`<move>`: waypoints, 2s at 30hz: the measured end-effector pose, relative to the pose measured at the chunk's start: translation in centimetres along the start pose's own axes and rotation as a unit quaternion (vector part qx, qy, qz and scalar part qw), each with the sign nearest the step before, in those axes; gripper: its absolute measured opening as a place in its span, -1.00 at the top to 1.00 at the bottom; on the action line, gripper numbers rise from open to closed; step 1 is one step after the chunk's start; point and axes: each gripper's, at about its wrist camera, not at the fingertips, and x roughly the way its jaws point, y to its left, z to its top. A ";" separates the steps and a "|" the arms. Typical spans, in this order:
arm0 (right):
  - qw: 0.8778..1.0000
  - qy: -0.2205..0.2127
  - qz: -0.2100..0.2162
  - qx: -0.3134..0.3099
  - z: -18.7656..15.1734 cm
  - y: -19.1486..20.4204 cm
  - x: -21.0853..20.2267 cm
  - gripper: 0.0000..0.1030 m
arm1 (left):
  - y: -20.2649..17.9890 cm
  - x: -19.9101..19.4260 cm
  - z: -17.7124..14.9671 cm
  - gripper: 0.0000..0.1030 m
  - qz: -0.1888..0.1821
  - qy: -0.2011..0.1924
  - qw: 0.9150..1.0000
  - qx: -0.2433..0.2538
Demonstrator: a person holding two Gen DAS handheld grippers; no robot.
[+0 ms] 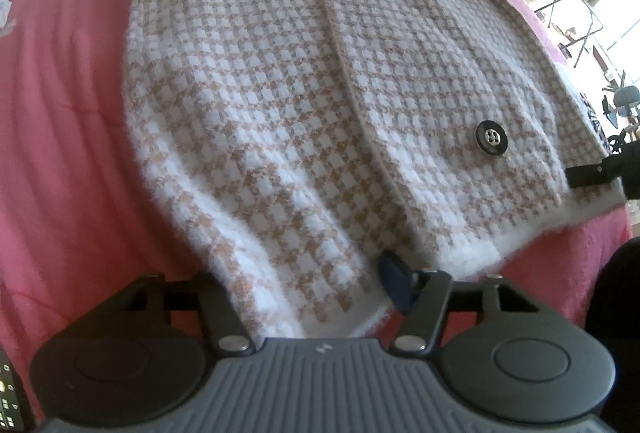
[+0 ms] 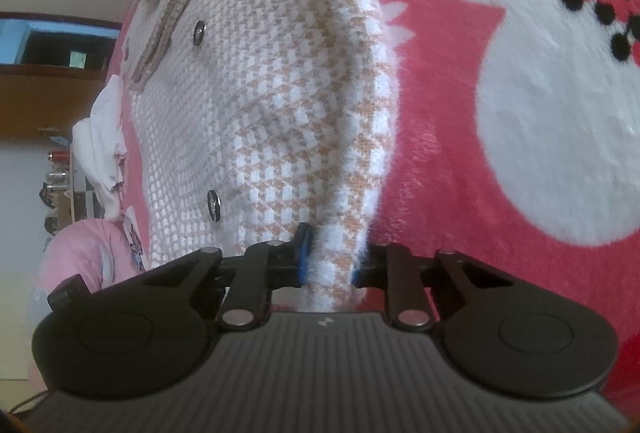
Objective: Fold clothes
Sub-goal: 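Lift the hem with both grippers and pull it toward the collar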
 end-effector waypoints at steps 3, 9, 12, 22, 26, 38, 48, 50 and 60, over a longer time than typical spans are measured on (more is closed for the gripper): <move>1.000 -0.003 -0.002 -0.010 -0.1 0.2 -0.2 0.79 | -0.1 -0.4 0.0 0.12 0.005 -0.008 1.000 0.012; 1.000 -0.012 -0.001 -0.018 -0.2 0.4 -0.5 0.85 | -1.1 -1.8 0.0 0.57 0.013 -0.031 0.999 0.037; 0.999 -0.022 0.006 -0.026 -0.3 0.6 -0.9 0.86 | -1.2 -2.7 0.0 0.63 0.016 -0.041 0.998 0.049; 0.997 -0.059 0.038 -0.033 -0.7 1.1 -2.3 0.87 | -1.8 -4.6 0.8 0.73 0.014 -0.068 0.996 0.062; 0.996 -0.070 0.046 -0.033 -0.7 1.4 -2.8 0.87 | -1.9 -5.1 1.2 0.75 0.011 -0.077 0.995 0.062; 0.993 -0.086 0.063 -0.042 -0.2 2.4 -3.5 0.88 | -2.0 -5.6 1.5 0.76 0.010 -0.082 0.995 0.062; 0.993 -0.087 0.065 -0.038 -0.1 2.3 -3.2 0.88 | -2.0 -5.5 1.6 0.76 0.015 -0.079 0.995 0.063; 0.993 -0.086 0.065 -0.037 -0.2 2.3 -3.2 0.88 | -2.0 -5.5 1.6 0.76 0.016 -0.078 0.995 0.063; 0.994 -0.084 0.064 -0.029 -0.4 1.8 -2.9 0.88 | -2.2 -5.3 1.5 0.76 0.024 -0.076 0.995 0.066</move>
